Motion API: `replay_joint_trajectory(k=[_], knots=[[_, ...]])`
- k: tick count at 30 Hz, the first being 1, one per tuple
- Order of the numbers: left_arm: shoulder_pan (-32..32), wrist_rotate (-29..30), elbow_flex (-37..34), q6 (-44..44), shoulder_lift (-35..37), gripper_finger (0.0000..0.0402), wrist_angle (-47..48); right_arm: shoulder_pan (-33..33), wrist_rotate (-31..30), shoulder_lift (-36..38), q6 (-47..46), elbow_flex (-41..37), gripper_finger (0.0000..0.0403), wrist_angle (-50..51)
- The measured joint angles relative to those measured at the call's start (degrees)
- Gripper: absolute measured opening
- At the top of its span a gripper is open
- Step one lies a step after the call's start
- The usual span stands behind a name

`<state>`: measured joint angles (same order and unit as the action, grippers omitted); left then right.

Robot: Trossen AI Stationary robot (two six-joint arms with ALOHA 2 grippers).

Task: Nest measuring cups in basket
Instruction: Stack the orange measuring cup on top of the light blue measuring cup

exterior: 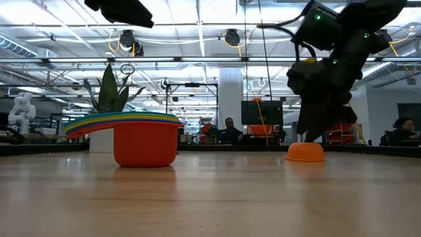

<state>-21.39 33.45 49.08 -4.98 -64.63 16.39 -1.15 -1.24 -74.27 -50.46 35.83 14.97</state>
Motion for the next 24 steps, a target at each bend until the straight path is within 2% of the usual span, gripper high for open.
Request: replay_joint_trajectory(k=[4, 9, 10, 17, 24], knots=[[0.0, 0.0, 0.0, 0.4, 0.0, 0.0191, -0.7, 1.1, -2.9, 3.8, 1.2, 0.0, 0.0167, -0.8], [0.0, -0.1, 0.0, 0.8, 0.0, 0.0193, -1.7, 0.2, -14.8, 6.1, 6.5, 0.0, 0.0167, 1.0], [0.0, -0.2, 0.0, 0.8, 0.0, 0.0193, -2.0, -0.2, -15.7, 6.1, 6.6, 0.1, 0.0167, 1.6], [0.0, -0.2, 0.0, 0.8, 0.0, 0.0189, -3.0, -2.0, -16.7, 4.7, 3.1, -0.7, 0.0167, 11.1], [0.0, -0.5, 0.0, 1.2, 0.0, 0.0188, -3.1, -5.4, -16.5, 4.6, 4.7, -5.3, 0.0167, 5.6]])
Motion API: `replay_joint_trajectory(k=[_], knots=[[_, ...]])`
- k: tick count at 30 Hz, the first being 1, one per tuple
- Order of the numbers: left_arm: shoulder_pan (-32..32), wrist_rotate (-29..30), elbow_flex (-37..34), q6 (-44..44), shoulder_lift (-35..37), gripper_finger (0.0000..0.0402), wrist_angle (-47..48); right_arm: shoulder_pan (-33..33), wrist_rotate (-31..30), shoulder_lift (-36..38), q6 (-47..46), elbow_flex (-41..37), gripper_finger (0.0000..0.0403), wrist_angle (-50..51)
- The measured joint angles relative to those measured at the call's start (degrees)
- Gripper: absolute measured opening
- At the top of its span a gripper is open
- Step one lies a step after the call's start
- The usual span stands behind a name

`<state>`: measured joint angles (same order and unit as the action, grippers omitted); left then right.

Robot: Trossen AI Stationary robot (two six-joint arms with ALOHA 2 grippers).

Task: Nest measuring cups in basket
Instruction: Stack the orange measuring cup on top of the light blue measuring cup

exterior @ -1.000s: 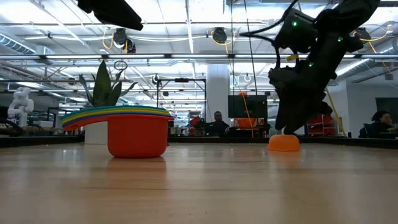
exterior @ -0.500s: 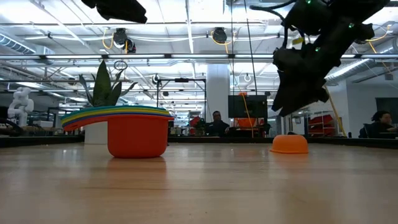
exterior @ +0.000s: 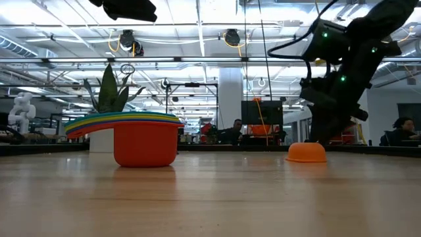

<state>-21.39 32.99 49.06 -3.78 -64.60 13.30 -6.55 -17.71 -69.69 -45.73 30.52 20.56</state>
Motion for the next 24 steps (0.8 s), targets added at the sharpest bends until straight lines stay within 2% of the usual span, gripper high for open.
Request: replay_joint_trajectory(k=[8, 14, 24], knots=[[0.2, -0.1, 0.0, 0.5, 0.0, 0.0188, -0.1, -3.6, 7.4, 0.0, 2.9, -5.9, 0.0167, -10.4], [0.2, -0.1, 0.0, 0.5, 0.0, 0.0188, -0.1, -4.8, 10.5, 0.2, 5.0, -8.8, 0.0167, -15.9], [0.2, -0.1, 0.0, 0.5, 0.0, 0.0189, -0.3, -4.7, 13.7, 0.1, 7.4, -9.1, 0.0167, -17.8]])
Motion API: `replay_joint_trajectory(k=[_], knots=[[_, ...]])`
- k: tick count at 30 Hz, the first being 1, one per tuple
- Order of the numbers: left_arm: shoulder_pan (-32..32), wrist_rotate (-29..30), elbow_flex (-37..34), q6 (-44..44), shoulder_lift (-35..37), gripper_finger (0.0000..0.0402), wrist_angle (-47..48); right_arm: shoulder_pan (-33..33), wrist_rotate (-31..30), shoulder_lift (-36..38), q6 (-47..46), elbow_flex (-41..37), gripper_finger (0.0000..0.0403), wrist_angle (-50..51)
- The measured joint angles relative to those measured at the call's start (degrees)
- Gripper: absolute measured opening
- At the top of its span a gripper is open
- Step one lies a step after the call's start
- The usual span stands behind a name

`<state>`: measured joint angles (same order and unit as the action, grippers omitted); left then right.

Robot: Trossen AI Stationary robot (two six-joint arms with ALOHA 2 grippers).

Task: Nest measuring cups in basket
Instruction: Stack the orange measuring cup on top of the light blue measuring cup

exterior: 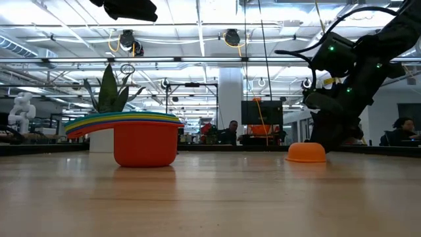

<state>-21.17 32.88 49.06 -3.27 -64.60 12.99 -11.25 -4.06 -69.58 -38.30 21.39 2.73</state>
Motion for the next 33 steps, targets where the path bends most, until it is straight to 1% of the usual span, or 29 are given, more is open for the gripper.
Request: replay_joint_trajectory(k=[3, 6, 14, 16, 23, 28, 33], knots=[[0.0, 0.0, 0.0, 0.0, 0.0, 0.0188, 0.0, 0.0, 0.8, 0.0, 0.1, 0.0, 0.0159, 0.0], [0.0, 0.0, 0.0, 0.0, 0.0, 0.0188, 0.0, 0.0, 1.0, 0.0, 0.0, 0.0, 0.0134, 0.1], [0.0, 0.0, 0.0, 0.0, 0.0, 0.0188, 0.0, 0.1, 3.0, -0.1, 1.7, 0.0, 0.0026, -0.3], [0.0, 0.0, 0.0, 0.0, 0.0, 0.0189, 0.0, 0.1, 3.8, 0.0, 3.4, 0.1, 0.0009, -0.7], [0.0, 0.0, 0.0, 0.0, 0.0, 0.0189, 0.0, 0.1, 3.5, 1.4, 7.2, 0.0, 0.0003, -3.0], [0.0, 0.0, 0.0, 0.0, 0.0, 0.0189, 0.0, 0.8, 2.7, 5.2, 10.0, -0.1, 0.0001, -7.5], [0.0, 0.0, 0.0, 0.1, 0.0, 0.0188, 0.0, 3.8, 2.6, 9.4, 13.4, -0.1, 0.0, -11.9]])
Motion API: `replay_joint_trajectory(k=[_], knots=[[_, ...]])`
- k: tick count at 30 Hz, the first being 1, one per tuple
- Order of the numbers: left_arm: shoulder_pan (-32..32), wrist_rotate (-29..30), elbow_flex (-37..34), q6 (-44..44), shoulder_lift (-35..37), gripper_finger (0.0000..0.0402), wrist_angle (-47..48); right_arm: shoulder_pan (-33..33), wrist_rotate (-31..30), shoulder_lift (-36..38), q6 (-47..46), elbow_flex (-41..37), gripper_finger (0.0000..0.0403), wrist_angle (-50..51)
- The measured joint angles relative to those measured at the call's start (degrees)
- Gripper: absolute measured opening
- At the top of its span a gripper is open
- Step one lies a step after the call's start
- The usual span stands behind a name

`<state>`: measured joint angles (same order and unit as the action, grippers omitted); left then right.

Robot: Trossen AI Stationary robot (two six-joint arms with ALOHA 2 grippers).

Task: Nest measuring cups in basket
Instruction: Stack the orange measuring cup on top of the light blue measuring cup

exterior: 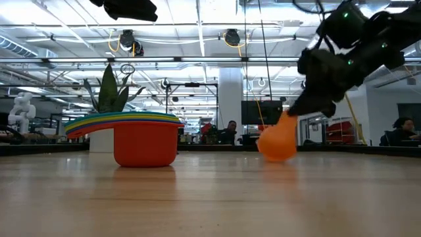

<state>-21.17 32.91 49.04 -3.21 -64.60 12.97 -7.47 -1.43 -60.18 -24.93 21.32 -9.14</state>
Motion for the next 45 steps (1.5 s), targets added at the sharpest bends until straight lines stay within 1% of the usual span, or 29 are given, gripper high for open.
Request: replay_joint_trajectory(k=[5, 11, 17, 21, 23, 25, 28, 30, 35, 40, 42, 45], knots=[[0.0, 0.0, 0.0, 0.0, 0.0, 0.0188, -0.3, 3.0, 0.0, 3.2, 1.9, 0.0, 0.0, -3.8], [0.0, 0.0, 0.0, 1.3, 0.0, 0.0188, -2.7, 5.1, -0.2, 5.5, 4.0, 0.0, 0.0, -7.4], [0.2, 0.0, 0.0, 1.8, 0.0, 0.0189, -5.1, 6.9, -0.4, 6.2, 6.5, 0.0, 0.0, -12.8], [0.8, 0.0, 0.0, 2.2, 0.0, 0.0189, -7.1, 8.9, -0.6, 6.2, 10.9, 0.0, 0.0, -17.9], [1.1, 0.0, 0.0, 2.2, 0.0, 0.0188, -8.0, 10.3, -3.3, 6.2, 12.8, 0.0, 0.0, -19.3], [1.6, 0.0, 0.0, 2.1, 0.0, 0.0189, -8.8, 11.7, -7.2, 6.2, 14.6, 0.1, 0.0, -19.7], [2.0, 0.0, 0.0, 2.1, 0.0, 0.0189, -9.9, 14.0, -14.5, 6.2, 16.0, 1.9, 0.0, -17.8], [2.0, 0.0, 0.0, 2.1, 0.0, 0.0189, -10.5, 15.4, -18.2, 6.2, 16.7, 3.7, 0.0, -16.2], [2.0, 0.0, 0.0, 6.0, 0.0, 0.0189, -13.6, 19.4, -24.4, 6.1, 16.9, 8.1, 0.0, -9.9], [2.0, 0.0, 0.0, 6.1, 0.0, 0.0189, -16.8, 23.4, -32.8, 5.4, 16.9, 11.4, 0.0, -6.3], [2.0, 0.0, 0.0, 6.1, 0.0, 0.0189, -16.6, 24.7, -34.9, 4.3, 17.3, 12.9, 0.0, -6.1], [2.0, 0.0, 0.0, 6.1, 0.0, 0.0189, -16.3, 26.0, -36.0, 1.5, 18.6, 15.8, 0.0, -5.5]])
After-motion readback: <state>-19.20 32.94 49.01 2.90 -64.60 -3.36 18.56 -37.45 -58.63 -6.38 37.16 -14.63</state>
